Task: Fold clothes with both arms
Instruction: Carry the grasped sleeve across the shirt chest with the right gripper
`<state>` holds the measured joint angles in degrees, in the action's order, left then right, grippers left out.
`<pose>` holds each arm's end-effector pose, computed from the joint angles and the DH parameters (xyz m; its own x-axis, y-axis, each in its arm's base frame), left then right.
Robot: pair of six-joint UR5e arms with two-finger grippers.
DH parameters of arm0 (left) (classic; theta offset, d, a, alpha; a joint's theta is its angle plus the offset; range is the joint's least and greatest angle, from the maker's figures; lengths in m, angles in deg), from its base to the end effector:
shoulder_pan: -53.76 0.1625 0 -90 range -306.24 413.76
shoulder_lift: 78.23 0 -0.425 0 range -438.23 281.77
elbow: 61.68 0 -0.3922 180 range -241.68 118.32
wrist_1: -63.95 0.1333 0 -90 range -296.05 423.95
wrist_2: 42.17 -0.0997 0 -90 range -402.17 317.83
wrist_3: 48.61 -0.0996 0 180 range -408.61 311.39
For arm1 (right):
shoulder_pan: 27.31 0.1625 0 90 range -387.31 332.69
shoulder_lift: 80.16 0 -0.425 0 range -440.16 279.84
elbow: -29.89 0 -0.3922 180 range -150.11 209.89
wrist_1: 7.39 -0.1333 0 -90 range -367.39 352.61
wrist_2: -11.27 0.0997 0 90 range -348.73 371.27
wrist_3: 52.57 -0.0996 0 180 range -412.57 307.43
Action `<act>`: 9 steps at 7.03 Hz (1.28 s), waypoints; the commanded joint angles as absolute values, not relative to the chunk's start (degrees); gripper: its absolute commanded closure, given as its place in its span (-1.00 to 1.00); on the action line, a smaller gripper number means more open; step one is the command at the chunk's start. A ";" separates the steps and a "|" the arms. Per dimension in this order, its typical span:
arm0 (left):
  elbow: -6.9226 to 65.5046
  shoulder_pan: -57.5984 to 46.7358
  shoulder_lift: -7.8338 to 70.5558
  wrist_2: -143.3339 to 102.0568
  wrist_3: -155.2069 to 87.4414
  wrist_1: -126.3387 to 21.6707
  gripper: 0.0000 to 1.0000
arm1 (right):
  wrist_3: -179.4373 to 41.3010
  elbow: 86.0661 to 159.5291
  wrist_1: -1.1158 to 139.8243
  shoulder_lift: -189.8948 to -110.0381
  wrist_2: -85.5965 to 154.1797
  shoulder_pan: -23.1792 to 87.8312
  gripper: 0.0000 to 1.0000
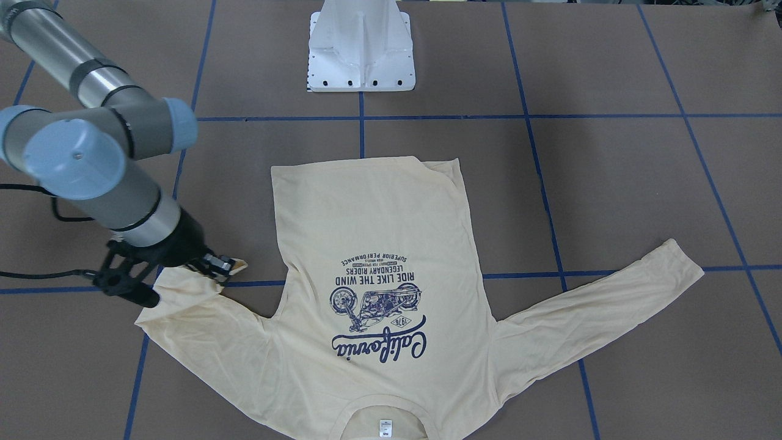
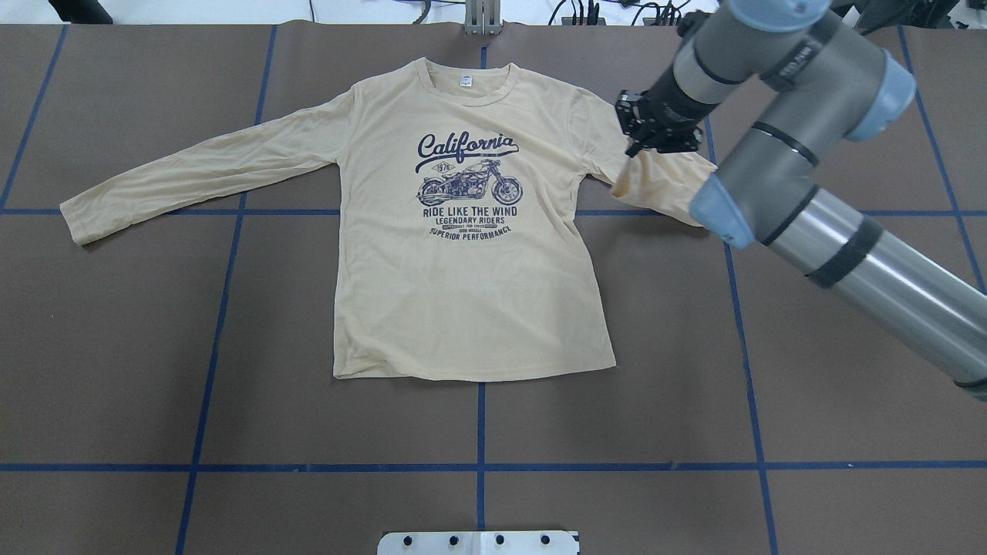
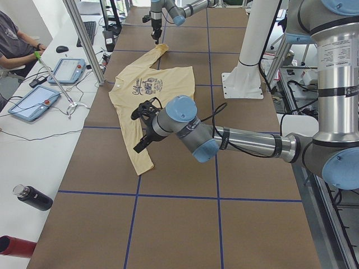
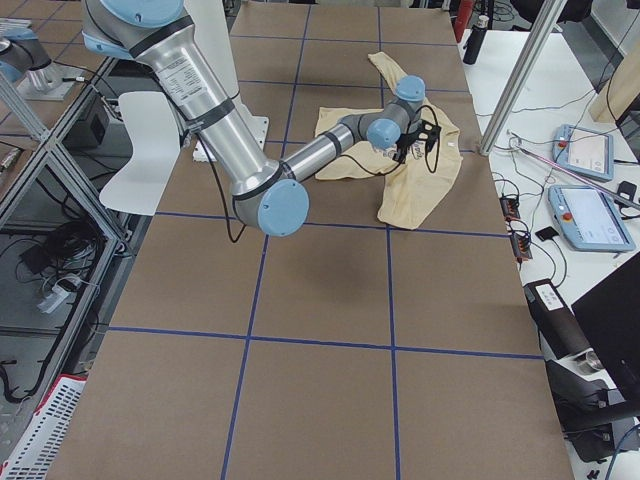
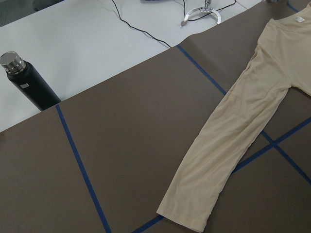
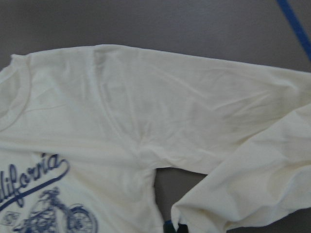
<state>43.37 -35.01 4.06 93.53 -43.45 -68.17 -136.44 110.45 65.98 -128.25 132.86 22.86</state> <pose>-0.0524 -0.4509 0.5030 0.6851 0.4981 -0.5316 0.0479 0.6974 0.7150 -0.4144 -0.6235 0.2484 0.4597 0.4092 0.7882 -0.3535 0.8985 -0.2603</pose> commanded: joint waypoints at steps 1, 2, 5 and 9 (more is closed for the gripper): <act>43.61 -35.09 3.60 93.62 -43.52 -68.16 -0.99 | -141.33 99.72 65.56 -110.99 124.77 17.19 1.00; 43.70 -35.01 2.90 93.62 -43.60 -68.24 -0.99 | -141.25 94.80 65.38 -105.44 120.13 14.30 1.00; 43.09 -35.01 2.80 93.62 -43.60 -68.24 -0.99 | -140.90 78.30 52.74 -96.20 108.41 6.81 1.00; 43.17 -35.01 2.45 93.62 -43.60 -68.24 -0.99 | -141.51 67.78 49.38 -88.25 103.74 5.39 -0.44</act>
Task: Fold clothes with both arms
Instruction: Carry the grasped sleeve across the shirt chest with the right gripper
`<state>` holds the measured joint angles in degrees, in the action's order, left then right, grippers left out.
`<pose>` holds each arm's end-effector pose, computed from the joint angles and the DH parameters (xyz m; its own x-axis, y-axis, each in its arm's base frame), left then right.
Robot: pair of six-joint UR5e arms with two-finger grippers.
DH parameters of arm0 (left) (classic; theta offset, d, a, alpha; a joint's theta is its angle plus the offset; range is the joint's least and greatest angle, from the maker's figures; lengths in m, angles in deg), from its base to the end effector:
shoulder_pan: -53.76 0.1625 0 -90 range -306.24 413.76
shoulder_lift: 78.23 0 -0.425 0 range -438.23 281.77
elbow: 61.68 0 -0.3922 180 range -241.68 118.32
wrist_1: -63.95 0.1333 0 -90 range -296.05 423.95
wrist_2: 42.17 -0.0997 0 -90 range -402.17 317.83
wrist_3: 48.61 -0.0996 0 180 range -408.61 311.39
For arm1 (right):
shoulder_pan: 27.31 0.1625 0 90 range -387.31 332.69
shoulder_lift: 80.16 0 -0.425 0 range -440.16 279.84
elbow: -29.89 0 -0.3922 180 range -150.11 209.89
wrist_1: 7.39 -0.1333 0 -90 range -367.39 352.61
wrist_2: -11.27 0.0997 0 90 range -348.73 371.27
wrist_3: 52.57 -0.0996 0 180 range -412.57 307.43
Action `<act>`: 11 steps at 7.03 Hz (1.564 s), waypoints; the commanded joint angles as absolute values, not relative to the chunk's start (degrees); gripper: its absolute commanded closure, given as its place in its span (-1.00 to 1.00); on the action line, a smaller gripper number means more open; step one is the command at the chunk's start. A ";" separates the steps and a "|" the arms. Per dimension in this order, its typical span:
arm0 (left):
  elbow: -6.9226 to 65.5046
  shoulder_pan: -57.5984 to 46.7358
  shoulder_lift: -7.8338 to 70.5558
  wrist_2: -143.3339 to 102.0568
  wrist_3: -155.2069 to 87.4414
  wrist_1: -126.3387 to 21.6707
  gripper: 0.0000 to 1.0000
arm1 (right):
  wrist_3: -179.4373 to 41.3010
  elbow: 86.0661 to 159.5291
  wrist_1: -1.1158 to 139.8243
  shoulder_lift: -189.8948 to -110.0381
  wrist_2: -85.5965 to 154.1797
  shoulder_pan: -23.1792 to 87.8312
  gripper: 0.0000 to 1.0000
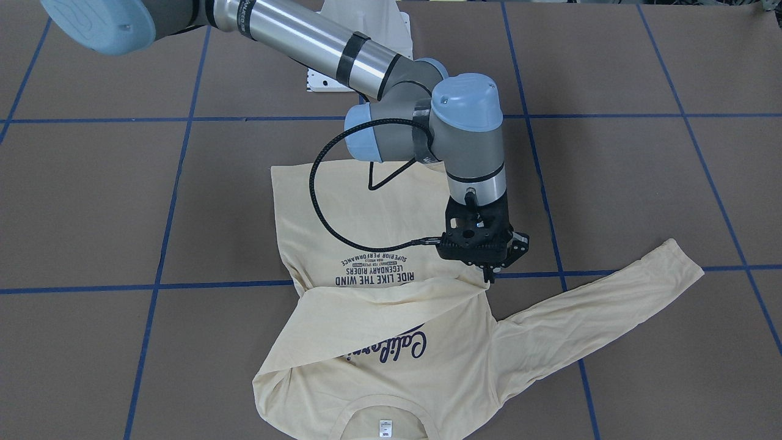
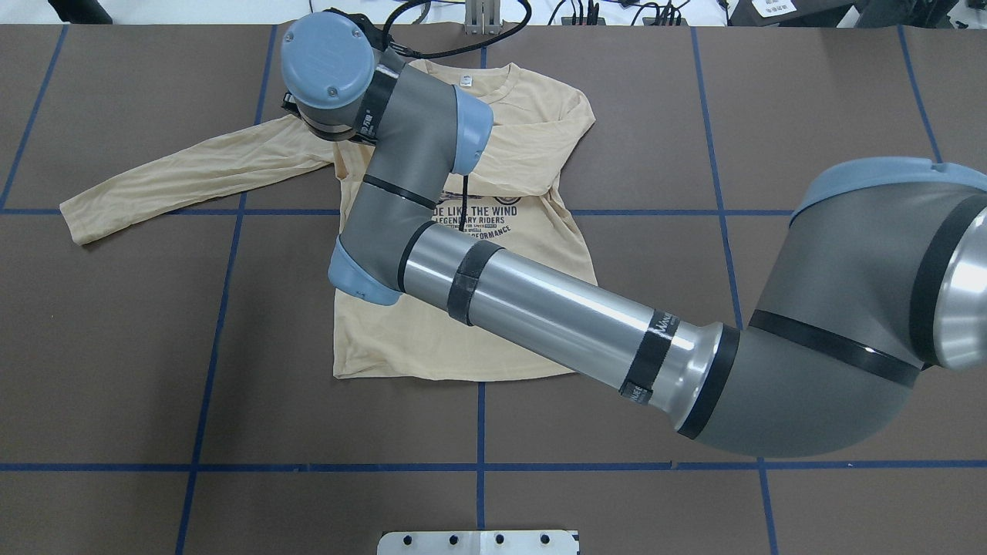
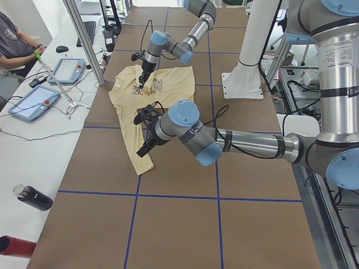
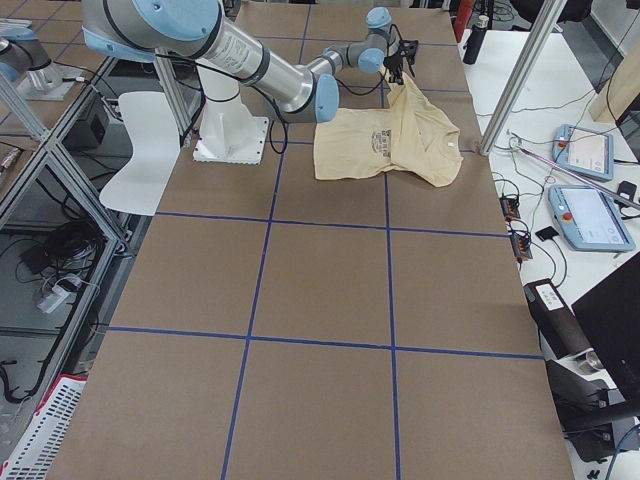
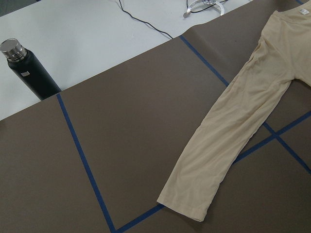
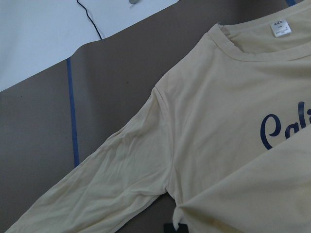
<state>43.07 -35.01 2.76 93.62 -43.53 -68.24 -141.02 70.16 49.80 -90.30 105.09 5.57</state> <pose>-0.0524 -0.4433 0.5156 0.6843 0.4855 -0.5441 0.0464 0.7157 0.6969 -0.6799 -0.5903 -0.0031 0.3952 0.2233 0.8910 -0.4813 0.8765 -0.0062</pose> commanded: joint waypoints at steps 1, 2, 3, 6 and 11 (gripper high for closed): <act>42.83 -35.01 1.93 93.62 -43.86 -68.07 -0.99 | -142.56 66.38 49.38 -86.85 103.38 5.39 -0.95; 40.56 -34.74 1.92 95.27 -43.52 -68.07 -0.99 | -143.09 66.19 49.38 -86.23 103.29 5.39 -0.97; 40.10 -34.57 2.10 98.07 -43.52 -68.07 -0.99 | -145.88 66.19 49.82 -85.35 103.29 5.48 -0.98; 35.90 -28.96 3.58 97.40 -34.67 -67.98 -0.99 | -146.88 94.96 67.27 -101.50 113.70 7.92 -0.97; 19.05 -20.61 16.39 97.40 -31.39 -67.89 -0.72 | -126.70 136.29 67.58 -149.97 136.39 24.60 -0.98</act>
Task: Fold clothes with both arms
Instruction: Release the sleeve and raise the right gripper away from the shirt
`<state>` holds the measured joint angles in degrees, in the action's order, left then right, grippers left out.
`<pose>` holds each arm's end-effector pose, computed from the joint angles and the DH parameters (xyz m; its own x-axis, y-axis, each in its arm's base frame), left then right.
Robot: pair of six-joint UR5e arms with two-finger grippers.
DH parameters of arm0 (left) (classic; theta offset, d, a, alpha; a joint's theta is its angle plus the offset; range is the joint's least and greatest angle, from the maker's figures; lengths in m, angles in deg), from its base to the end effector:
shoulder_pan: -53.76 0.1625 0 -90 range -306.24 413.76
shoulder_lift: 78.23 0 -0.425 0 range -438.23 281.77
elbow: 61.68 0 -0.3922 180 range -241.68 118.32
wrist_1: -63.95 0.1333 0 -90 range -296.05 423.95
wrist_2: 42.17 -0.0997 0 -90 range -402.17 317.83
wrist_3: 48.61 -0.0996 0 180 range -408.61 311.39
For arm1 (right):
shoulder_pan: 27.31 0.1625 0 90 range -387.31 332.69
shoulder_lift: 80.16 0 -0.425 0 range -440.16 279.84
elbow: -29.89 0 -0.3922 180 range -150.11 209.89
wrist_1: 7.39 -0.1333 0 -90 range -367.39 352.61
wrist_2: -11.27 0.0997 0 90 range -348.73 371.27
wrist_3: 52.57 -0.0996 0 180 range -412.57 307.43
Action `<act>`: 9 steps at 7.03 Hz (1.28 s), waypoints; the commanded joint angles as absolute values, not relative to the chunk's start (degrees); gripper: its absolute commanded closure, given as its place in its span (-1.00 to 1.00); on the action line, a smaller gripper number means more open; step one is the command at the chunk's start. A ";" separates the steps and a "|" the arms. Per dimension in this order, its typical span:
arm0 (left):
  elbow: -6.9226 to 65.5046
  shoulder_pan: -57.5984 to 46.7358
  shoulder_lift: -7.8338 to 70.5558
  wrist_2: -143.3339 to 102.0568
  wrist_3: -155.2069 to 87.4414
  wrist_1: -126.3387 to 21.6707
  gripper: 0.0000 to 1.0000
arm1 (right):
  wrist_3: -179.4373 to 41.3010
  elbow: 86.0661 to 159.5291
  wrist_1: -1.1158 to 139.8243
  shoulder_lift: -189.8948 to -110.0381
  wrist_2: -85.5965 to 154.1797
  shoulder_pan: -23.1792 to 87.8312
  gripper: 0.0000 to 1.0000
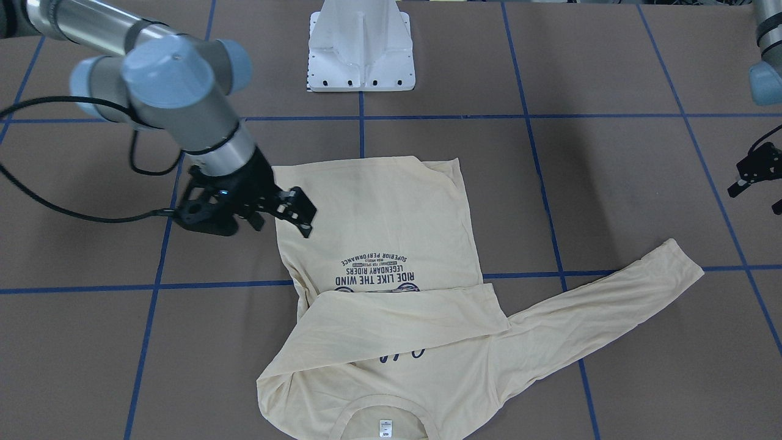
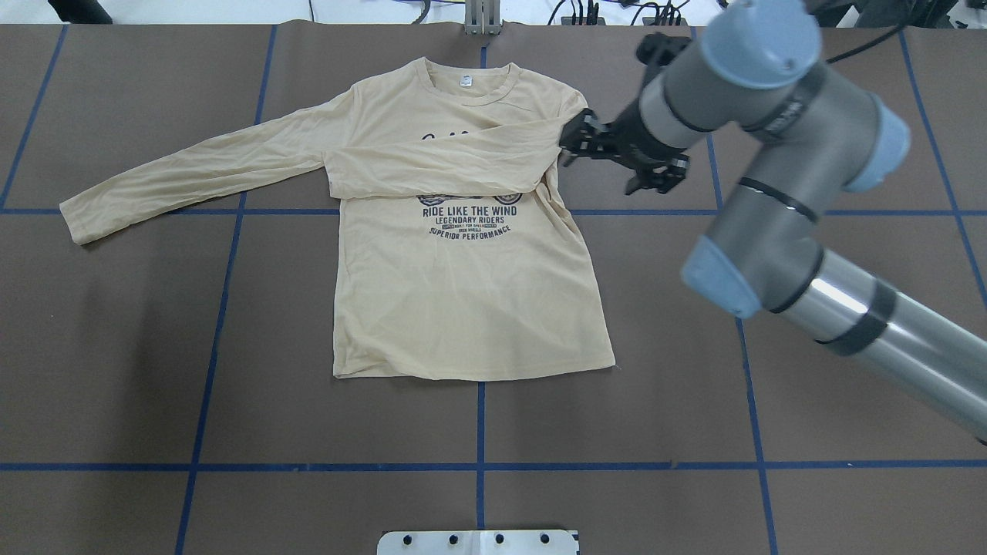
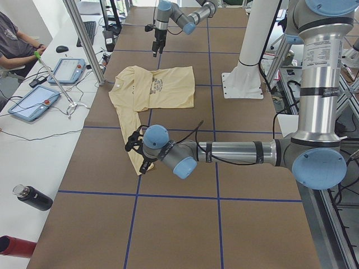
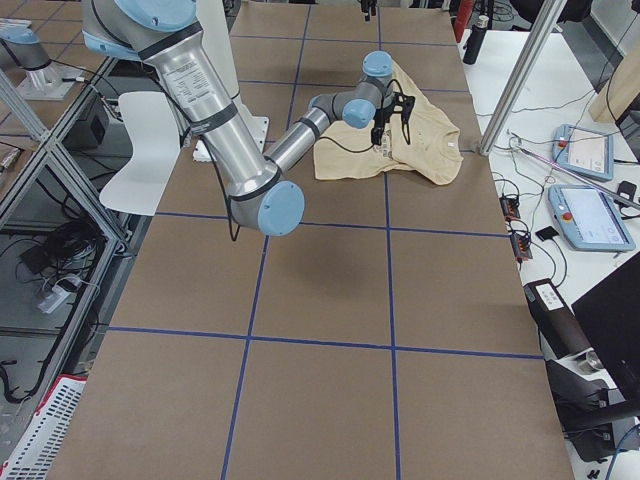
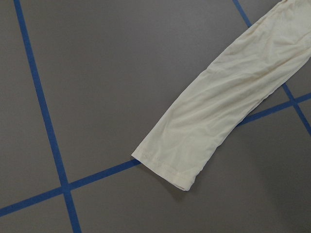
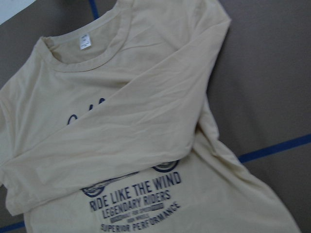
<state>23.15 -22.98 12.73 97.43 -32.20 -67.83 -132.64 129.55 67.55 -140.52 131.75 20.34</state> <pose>0.0626 -0.5160 0.6066 0.5543 0.3582 -0.7513 -0.0263 0.9097 0.4144 -0.3710 -0.5299 0.2525 0.4486 0.2715 0.8515 -0.2861 0.9462 -0.1510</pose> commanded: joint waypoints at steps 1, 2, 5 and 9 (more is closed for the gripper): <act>14.48 -19.98 19.56 97.40 -31.65 -68.24 -0.54 | -124.75 138.67 67.58 -153.86 137.12 26.73 -0.98; 11.04 -17.63 21.50 97.31 -31.56 -69.11 -0.39 | -122.90 139.48 67.58 -156.33 137.22 28.31 -0.99; 3.21 -15.85 25.99 93.89 -31.39 -70.79 -0.18 | -119.45 139.49 67.58 -158.03 137.13 28.77 -0.99; -1.29 -15.76 28.11 89.75 -31.39 -70.62 -0.06 | -119.45 139.49 67.49 -157.85 136.25 28.42 -0.99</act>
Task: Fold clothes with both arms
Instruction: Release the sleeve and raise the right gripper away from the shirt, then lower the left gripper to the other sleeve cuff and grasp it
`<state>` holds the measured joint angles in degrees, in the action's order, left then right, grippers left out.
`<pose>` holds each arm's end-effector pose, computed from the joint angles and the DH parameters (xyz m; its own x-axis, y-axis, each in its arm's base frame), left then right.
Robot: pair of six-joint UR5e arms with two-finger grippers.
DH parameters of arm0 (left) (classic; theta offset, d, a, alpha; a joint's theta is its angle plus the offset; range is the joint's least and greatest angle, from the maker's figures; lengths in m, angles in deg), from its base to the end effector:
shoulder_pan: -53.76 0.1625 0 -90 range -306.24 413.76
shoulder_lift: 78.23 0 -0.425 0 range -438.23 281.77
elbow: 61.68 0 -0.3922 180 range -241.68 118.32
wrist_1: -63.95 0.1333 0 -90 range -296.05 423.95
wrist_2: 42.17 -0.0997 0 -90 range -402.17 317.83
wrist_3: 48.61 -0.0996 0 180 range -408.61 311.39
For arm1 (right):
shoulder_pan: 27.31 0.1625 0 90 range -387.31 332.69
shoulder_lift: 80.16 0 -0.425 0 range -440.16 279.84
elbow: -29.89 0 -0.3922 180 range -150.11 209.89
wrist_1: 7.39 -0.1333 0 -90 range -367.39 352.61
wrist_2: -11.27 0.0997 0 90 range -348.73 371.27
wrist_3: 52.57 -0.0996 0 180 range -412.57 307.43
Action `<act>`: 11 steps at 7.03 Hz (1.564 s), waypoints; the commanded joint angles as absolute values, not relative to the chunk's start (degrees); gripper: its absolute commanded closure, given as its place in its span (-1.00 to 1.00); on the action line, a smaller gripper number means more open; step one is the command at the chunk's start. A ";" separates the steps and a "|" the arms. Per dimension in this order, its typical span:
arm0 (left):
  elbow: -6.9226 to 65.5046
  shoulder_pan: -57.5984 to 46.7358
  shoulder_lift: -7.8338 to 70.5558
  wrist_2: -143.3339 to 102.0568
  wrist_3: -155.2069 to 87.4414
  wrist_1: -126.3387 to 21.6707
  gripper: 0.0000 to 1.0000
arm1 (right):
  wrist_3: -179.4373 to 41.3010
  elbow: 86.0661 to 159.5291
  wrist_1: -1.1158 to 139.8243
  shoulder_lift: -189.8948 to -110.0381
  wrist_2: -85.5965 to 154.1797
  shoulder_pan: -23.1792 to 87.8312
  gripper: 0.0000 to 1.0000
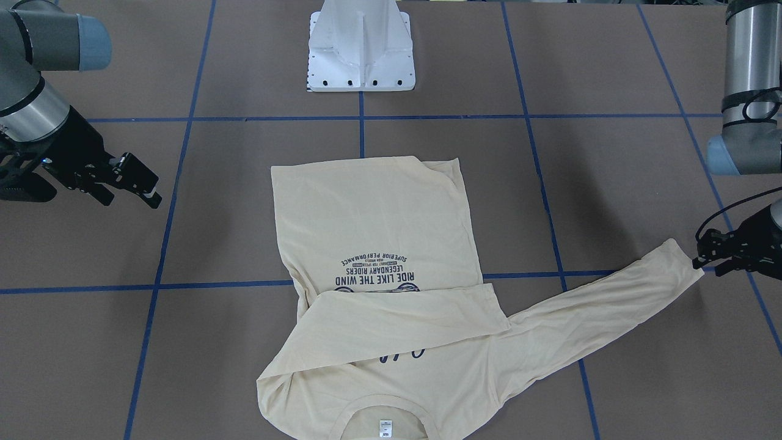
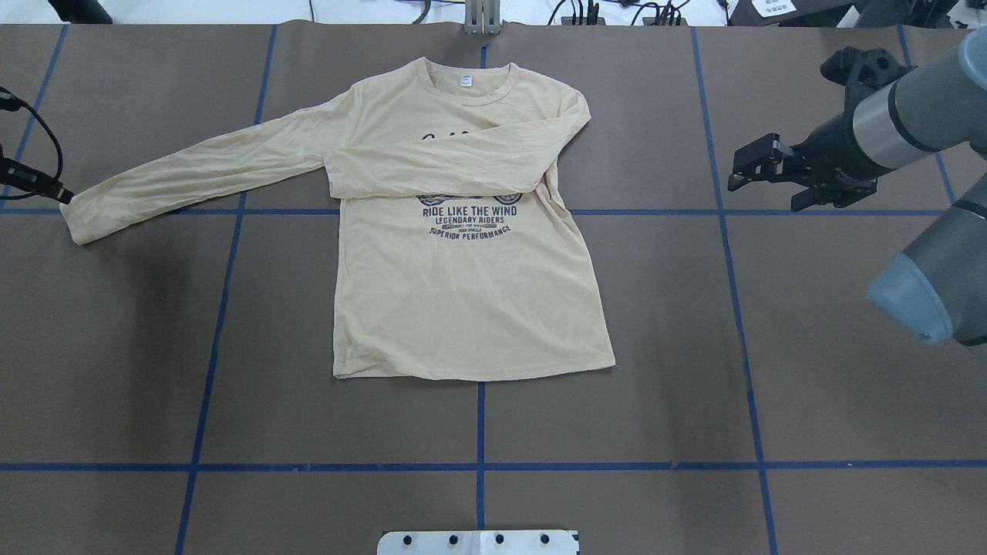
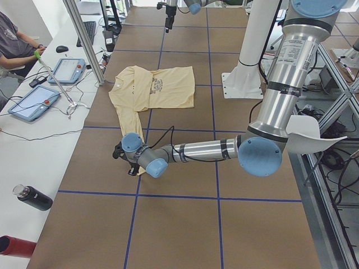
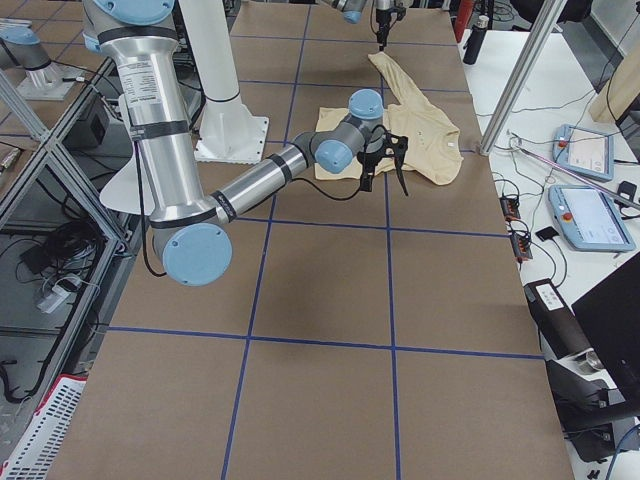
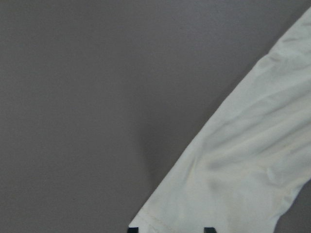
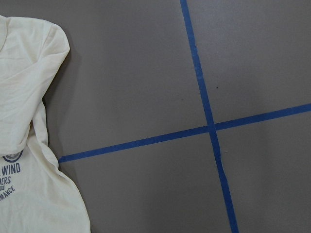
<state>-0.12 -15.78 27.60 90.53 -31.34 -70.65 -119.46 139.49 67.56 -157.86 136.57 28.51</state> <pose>0.1558 -0.6058 0.6663 0.6256 0.3308 -0.7065 -0.1160 0.9350 0.3351 -0.2469 -0.4984 0.3531 0.5246 0.2023 0.8269 -0.2523 0.9647 -0.0760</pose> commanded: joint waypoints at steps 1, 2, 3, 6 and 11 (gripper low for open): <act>-1.38 -15.50 28.20 89.75 -31.13 -70.62 -0.05 | -119.45 139.32 67.49 -157.94 136.16 28.33 -0.99; -1.39 -14.97 28.20 89.75 -31.12 -70.62 -0.05 | -119.45 139.23 67.58 -157.68 136.16 28.24 -0.99; -1.39 -14.36 28.20 89.75 -31.12 -70.70 -0.06 | -119.45 139.31 67.49 -157.94 136.16 28.24 -0.99; -1.65 -14.26 28.20 89.75 -31.30 -70.62 -0.05 | -119.45 139.32 67.49 -158.03 135.90 28.15 -0.99; -2.53 -14.18 28.20 89.75 -31.39 -70.70 0.01 | -119.45 139.49 67.49 -157.85 134.84 27.71 -0.99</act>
